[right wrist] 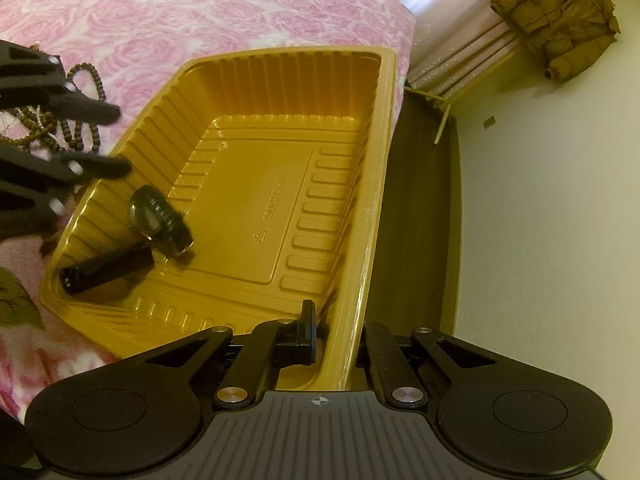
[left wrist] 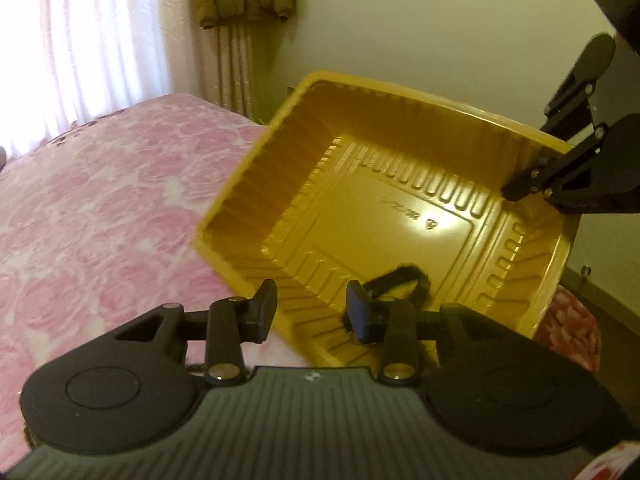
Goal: Organize jewelry
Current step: 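Lower the wristwatch into the tray with the left gripper while the right gripper holds the tray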
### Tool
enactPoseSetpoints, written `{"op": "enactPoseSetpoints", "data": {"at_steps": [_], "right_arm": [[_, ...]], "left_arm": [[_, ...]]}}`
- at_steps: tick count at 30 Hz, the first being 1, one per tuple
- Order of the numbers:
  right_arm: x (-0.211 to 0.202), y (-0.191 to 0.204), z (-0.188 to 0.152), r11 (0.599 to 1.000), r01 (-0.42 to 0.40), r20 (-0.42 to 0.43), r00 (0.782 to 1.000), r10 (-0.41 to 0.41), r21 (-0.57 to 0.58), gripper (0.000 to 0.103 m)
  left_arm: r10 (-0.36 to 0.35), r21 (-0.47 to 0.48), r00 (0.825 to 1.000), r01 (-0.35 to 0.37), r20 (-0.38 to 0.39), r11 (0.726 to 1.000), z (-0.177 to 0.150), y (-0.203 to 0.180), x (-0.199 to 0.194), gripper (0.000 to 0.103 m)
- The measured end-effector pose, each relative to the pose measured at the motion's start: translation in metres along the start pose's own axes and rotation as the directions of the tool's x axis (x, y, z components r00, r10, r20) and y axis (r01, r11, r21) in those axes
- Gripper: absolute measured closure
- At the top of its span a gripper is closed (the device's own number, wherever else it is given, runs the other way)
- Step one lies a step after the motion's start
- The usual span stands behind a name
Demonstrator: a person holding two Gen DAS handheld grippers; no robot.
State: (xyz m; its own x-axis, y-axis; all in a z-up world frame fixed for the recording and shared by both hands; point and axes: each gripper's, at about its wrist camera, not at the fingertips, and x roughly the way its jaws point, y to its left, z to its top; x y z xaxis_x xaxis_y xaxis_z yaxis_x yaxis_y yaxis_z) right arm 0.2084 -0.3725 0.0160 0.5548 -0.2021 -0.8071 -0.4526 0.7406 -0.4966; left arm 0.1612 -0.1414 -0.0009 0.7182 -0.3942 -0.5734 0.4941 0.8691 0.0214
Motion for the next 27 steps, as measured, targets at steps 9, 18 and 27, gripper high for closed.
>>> {"op": "enactPoseSetpoints", "data": {"at_steps": [9,18,27], "right_arm": [[0.000,-0.001,-0.002,1.000,-0.002,0.000,1.000,0.002,0.001,0.098],[0.002,0.000,-0.003,1.000,-0.003,-0.004,1.000,0.003,0.005,0.098],[0.004,0.000,-0.005,1.000,-0.002,-0.008,1.000,0.002,0.005,0.098]], "left_arm": [[0.138,-0.087,0.990,-0.139,-0.019,0.986,-0.048,0.053,-0.049,0.068],[0.273,-0.162,0.955,-0.289,-0.111,0.944,-0.118,0.098,-0.094,0.068],[0.277,-0.102,0.954,-0.289,-0.117,0.952,-0.136,0.092,-0.091,0.068]]}}
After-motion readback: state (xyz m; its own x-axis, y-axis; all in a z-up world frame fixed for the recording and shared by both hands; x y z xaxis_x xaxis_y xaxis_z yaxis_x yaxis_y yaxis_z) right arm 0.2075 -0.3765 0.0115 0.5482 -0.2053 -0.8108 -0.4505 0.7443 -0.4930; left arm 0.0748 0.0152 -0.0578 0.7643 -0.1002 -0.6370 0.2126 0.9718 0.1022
